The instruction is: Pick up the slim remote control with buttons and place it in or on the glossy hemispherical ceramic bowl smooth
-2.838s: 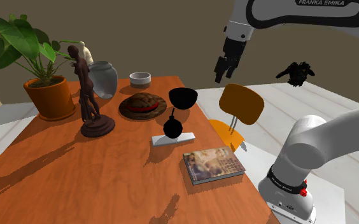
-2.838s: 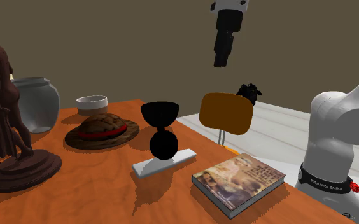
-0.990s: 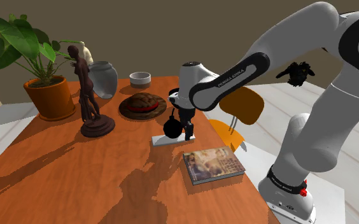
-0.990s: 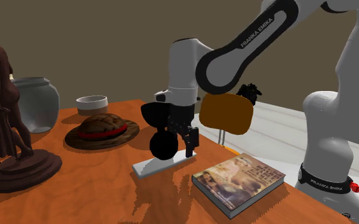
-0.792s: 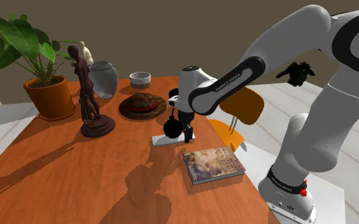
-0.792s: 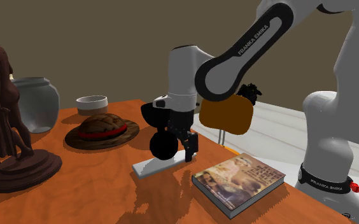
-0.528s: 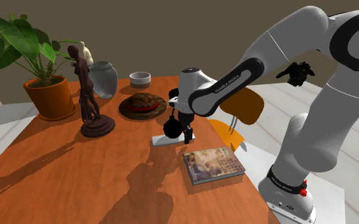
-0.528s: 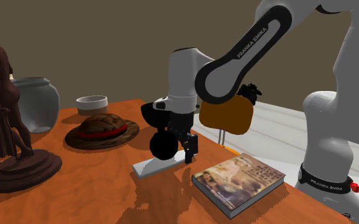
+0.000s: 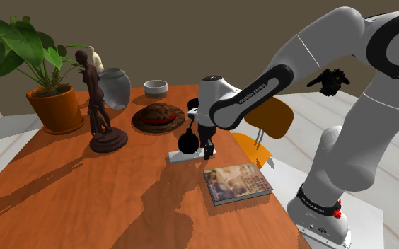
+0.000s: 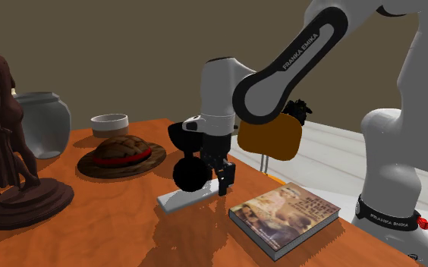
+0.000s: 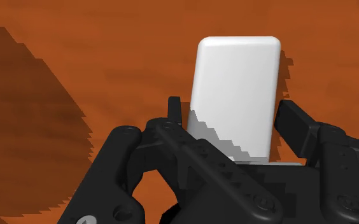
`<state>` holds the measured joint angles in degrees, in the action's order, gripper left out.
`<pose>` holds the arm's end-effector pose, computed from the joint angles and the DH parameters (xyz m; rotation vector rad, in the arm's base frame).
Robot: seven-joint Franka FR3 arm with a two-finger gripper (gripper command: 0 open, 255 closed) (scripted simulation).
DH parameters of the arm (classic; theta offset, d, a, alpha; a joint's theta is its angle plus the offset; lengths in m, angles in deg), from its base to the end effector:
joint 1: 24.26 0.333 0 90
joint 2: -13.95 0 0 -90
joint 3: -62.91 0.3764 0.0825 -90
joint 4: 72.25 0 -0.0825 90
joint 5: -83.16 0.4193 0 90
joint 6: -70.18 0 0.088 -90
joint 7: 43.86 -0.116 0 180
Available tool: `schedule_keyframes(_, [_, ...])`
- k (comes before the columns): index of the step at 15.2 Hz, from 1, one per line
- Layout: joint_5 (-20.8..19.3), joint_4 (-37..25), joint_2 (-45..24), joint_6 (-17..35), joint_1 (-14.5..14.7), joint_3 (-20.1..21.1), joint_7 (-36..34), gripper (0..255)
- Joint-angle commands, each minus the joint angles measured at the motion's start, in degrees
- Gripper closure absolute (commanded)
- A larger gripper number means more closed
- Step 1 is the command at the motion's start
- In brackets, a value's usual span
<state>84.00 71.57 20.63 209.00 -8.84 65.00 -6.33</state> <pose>0.4532 0.1431 0.3518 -2.7935 -1.4358 -0.0468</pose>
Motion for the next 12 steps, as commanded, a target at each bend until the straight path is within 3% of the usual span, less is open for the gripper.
schedule_keyframes(1, [0.03,0.11,-0.15,-0.02,0.05,0.06,-0.01,255])
schedule_keyframes(6, [0.03,0.07,-0.1,-0.11,0.09,0.1,-0.09,255])
schedule_keyframes(12, [0.12,-1.71,3.24,-5.24,0.11,0.05,-0.03,255])
